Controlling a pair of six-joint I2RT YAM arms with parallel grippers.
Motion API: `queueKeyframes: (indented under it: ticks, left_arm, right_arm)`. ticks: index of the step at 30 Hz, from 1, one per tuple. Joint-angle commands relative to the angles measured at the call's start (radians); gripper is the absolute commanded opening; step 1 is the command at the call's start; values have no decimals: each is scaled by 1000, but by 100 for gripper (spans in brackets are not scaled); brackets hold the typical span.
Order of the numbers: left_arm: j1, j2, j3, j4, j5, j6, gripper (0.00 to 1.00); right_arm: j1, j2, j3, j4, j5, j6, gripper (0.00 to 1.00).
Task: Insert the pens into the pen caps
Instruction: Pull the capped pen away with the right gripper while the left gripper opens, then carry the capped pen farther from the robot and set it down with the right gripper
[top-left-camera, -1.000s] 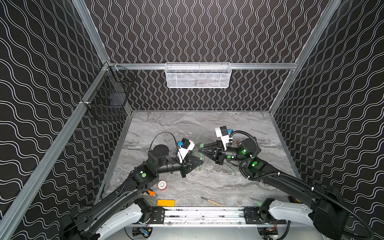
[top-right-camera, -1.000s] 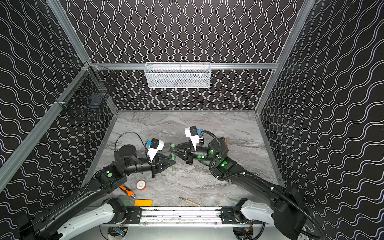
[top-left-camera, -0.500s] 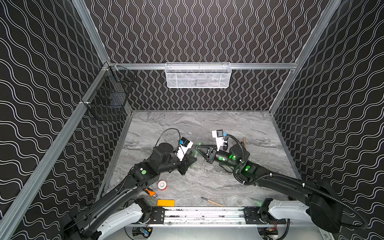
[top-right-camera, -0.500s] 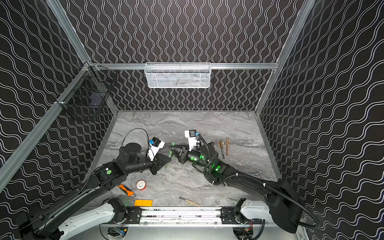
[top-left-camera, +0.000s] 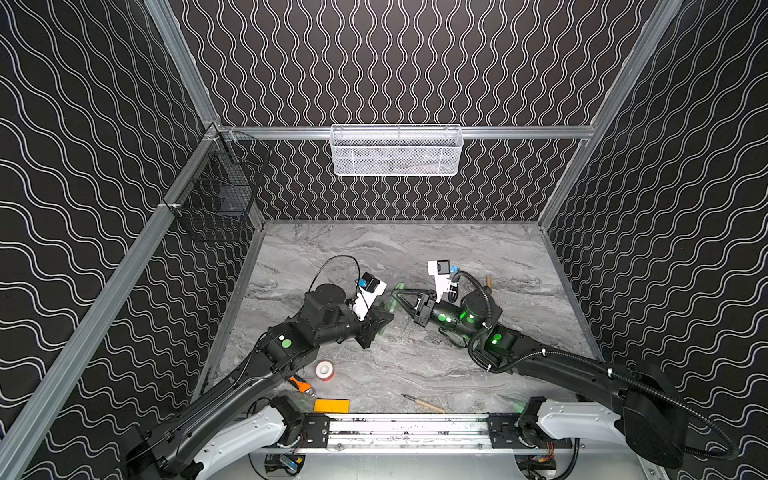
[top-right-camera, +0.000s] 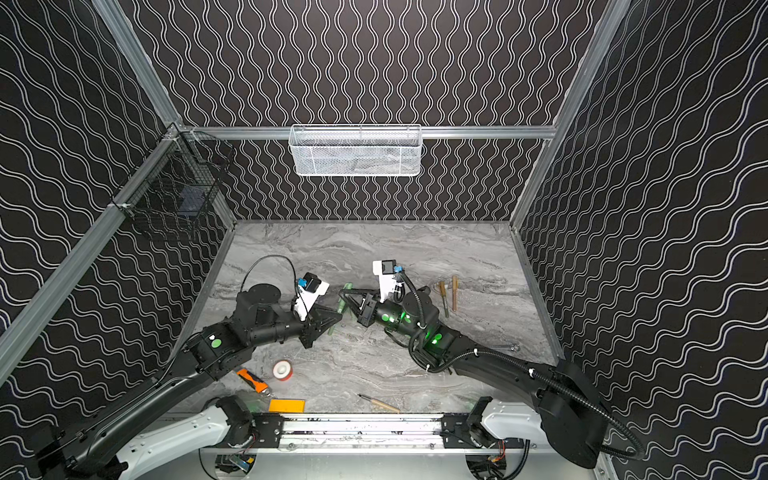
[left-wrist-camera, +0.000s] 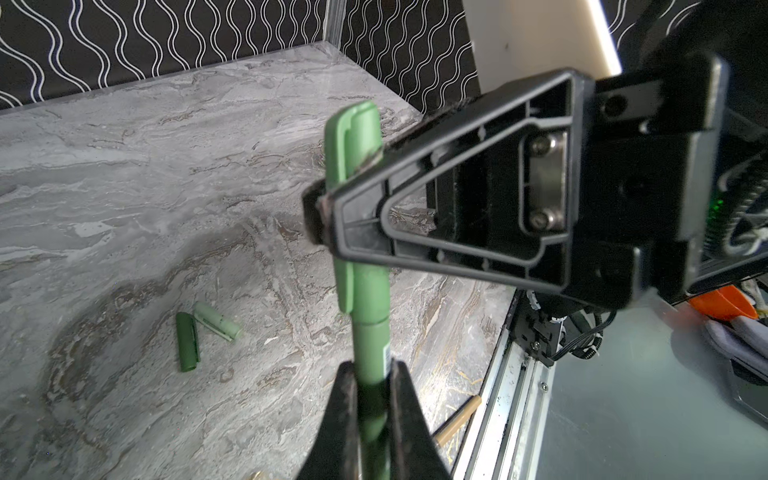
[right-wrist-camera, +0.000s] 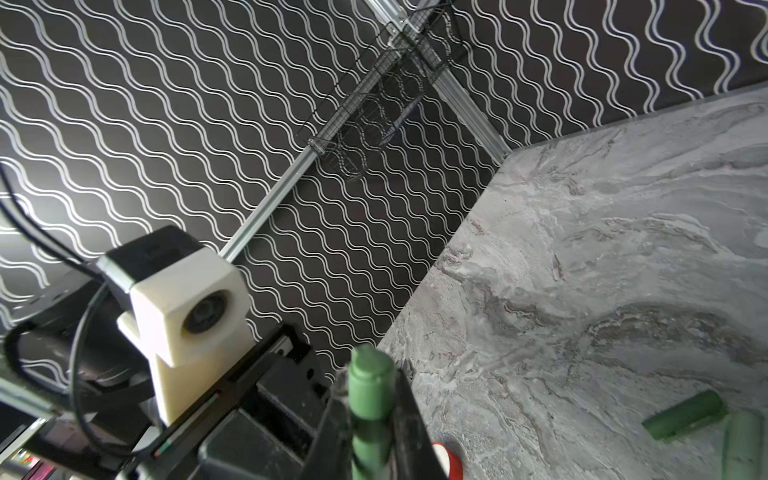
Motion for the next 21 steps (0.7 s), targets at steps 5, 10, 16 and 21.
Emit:
queueKeyframes:
  ticks: [5, 10, 16, 21]
  left_arm:
    - [1, -63, -14, 360, 49, 9, 59]
    - [0, -162, -48, 226, 9, 11, 98]
    - [1, -276, -44, 51, -35, 22, 98]
    - [1, -315, -22, -83, -30, 56, 99]
  right_arm:
    - [-119, -34, 8, -97, -235, 7, 0]
    - [-275, -52, 34, -246, -271, -47, 0]
    - [-437, 123, 242, -769, -153, -337, 0]
    - [-547, 388, 466, -1085, 33, -529, 0]
